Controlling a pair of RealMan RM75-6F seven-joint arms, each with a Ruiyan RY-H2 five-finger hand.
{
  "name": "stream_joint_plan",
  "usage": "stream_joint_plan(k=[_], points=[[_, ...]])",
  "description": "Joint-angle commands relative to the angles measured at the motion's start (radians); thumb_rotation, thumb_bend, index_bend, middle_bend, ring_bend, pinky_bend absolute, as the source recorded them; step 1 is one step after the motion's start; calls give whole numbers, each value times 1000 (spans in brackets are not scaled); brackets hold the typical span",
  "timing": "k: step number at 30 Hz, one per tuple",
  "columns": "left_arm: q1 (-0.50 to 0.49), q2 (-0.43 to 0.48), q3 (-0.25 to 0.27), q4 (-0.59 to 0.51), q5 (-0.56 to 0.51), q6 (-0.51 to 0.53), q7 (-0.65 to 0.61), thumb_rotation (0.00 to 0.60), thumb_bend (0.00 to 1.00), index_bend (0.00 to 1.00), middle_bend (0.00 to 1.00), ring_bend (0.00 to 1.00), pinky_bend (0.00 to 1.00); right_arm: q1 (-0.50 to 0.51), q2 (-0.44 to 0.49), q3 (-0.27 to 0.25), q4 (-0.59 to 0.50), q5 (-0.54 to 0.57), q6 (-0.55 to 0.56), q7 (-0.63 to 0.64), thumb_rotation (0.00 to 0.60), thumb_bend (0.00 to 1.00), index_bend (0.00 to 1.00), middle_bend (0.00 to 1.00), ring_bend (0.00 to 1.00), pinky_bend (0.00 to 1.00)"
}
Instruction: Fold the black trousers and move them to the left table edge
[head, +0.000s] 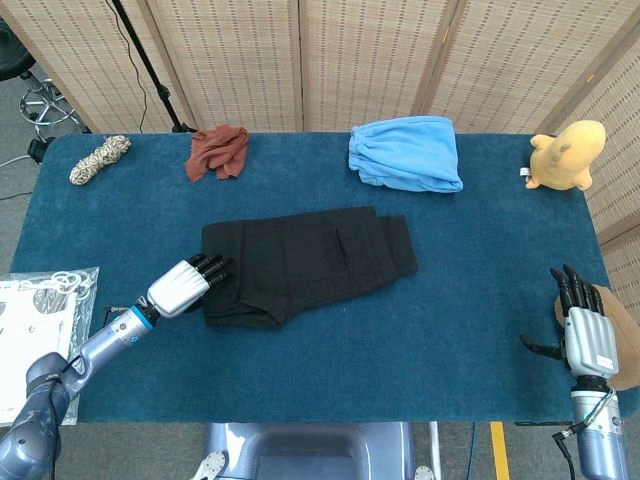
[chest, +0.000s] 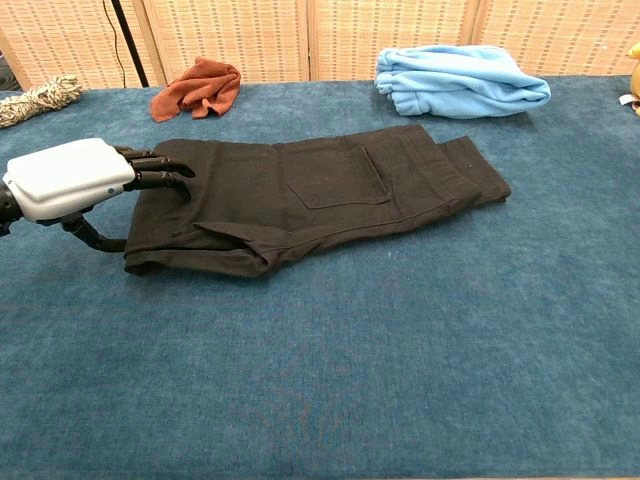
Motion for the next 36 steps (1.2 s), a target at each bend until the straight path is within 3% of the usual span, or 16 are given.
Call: stream_joint_plan(k=[1,6,12,17,20,27,36], points=[[-4,-6,1,-2,2,-7,3,600,216,255,158,163,302,0,0,0,-1,-1,1,0,600,0,59,0,0,26],[-10,-15,1,-3,2,-15,6,600,269,280,167,164,302,-1,1,0,-3,-2,3,0,600,0,59,0,0,26],[-17,-18,1,-3,4,-17,9,600,493,317,190,183,302,-1,3,0,-6,-6,6,1,600,0,59,0,0,25],[-18,-23,0,-3,3,-17,14,600,503,328,205,197,302,-2,3,0,-6,-6,6,2,600,0,59,0,0,26],[-17,-26,-2,2,2,-7,19,600,507,378,269,254,320,-1,3,0,-7,-6,6,3,600,0,59,0,0,26],[-14,-28,-3,15,2,7,32,600,522,610,480,431,418,-2,3,1,-8,-7,8,4,600,0,59,0,0,26],[-2,-12,-14,20,-12,11,25,600,534,664,525,472,441,-1,3,-1,-9,-8,5,6,600,0,59,0,0,25]])
